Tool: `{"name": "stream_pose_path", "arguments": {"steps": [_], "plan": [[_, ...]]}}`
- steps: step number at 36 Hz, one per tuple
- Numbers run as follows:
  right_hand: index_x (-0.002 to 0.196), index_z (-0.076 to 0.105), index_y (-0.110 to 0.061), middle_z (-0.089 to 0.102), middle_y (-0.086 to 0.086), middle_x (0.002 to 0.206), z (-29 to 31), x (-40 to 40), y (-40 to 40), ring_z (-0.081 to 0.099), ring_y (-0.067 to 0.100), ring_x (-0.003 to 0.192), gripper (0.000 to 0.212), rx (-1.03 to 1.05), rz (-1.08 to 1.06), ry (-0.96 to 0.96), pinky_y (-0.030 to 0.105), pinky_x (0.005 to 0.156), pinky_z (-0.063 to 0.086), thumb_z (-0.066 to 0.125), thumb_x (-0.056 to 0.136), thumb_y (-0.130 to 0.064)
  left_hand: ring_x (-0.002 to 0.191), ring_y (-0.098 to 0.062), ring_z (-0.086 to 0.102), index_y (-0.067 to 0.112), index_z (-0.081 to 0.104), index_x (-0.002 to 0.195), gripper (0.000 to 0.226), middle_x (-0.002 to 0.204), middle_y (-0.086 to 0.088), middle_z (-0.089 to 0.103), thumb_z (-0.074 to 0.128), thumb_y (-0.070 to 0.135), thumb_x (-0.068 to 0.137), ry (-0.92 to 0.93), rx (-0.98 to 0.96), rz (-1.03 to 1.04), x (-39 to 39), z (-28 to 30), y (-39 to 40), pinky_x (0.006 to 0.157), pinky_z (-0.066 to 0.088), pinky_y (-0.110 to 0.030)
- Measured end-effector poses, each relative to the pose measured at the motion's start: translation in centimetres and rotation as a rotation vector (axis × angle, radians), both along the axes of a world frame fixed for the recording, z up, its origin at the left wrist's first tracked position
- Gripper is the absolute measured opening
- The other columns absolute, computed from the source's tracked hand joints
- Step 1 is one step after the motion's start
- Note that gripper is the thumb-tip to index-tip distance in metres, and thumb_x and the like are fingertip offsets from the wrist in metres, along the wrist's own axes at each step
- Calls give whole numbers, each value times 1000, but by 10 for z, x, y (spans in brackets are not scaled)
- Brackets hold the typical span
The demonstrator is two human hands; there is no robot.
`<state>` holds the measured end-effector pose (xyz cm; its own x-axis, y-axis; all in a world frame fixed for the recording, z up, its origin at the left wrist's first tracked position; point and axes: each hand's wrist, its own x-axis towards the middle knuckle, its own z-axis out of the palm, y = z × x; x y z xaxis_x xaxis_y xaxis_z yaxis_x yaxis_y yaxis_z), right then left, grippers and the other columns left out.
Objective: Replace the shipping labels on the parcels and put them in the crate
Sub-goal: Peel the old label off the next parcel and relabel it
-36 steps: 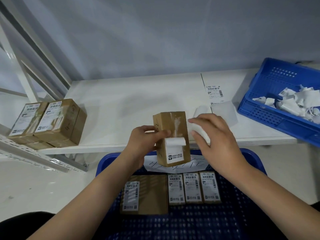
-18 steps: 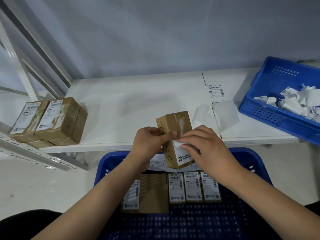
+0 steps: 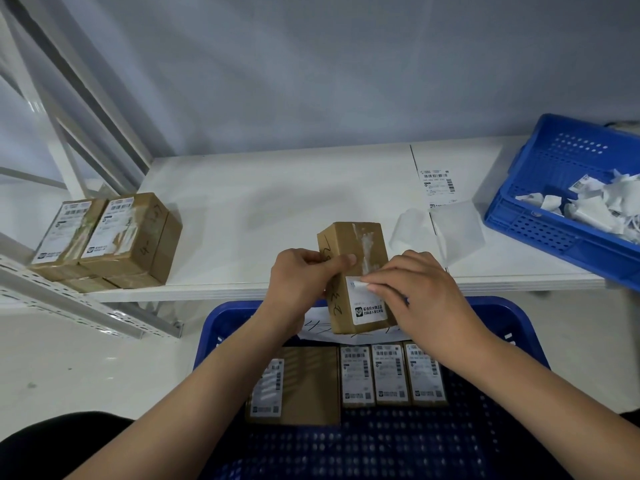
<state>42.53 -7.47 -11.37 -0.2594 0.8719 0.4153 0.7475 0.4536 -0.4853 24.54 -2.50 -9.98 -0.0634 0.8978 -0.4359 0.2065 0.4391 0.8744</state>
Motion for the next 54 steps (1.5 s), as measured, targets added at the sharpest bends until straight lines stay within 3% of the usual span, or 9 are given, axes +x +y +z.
{"name": "stream_pose_path", "arguments": {"steps": [12,16,22,25,29,38,47,51,54], "plan": [[99,79,-16,69,-5,84,8,-3,-3,57,17,81,13,3,11,31,31,73,46,73,89,-10,75,-15,74,11,70,81,23,82,-2,75,84,29,83,-40,17,60,-8,7,6,55,57,-22],[99,79,-15,68,-5,83,10,-4,-7,50,8,82,16,29,37,51,25,75,41,66,89,-17,80,-22,74,6,68,83,26,88,-7,74,83,27,84,-95,-5,127,-14,10,11,58,60,-27],[101,79,-15,70,-4,88,14,-3,-8,59,17,82,26,55,32,59,27,73,47,59,94,-29,84,-22,74,6,66,85,26,93,-8,74,82,27,85,-117,-16,140,-15,13,12,60,60,-27],[104,78,-14,71,-4,95,16,-3,-10,61,15,88,15,34,31,88,29,76,53,66,96,-17,80,-20,74,7,67,84,24,90,-6,74,82,26,85,-133,3,131,-17,16,14,59,60,-26],[111,76,-18,70,-12,106,21,4,-10,61,3,103,20,-9,22,201,16,92,48,67,93,-18,86,-19,76,9,70,94,26,94,-3,76,85,28,82,-112,54,81,-19,16,13,67,63,-28],[122,72,-9,63,4,132,14,7,-2,57,15,122,33,77,-21,227,14,104,42,68,91,0,92,-27,76,7,70,93,26,100,-10,76,81,29,86,-217,58,162,-18,18,14,80,64,-38],[134,63,-7,58,1,140,13,8,-2,47,10,134,39,49,-43,206,13,112,32,59,96,-1,94,-24,75,5,70,100,31,99,-7,76,83,29,84,-208,68,202,-21,14,15,83,63,-35],[140,58,-17,54,-8,140,20,14,0,45,6,134,43,-171,-226,263,9,112,27,59,99,-8,91,-21,76,6,66,115,48,100,-4,76,87,28,79,-186,62,213,-26,14,16,83,62,-33],[138,59,-30,59,-13,131,24,15,4,54,4,123,38,-457,-334,422,10,97,40,60,100,-25,93,-22,77,4,66,118,49,102,-6,79,86,26,80,-261,51,112,-25,16,15,89,61,-35]]}}
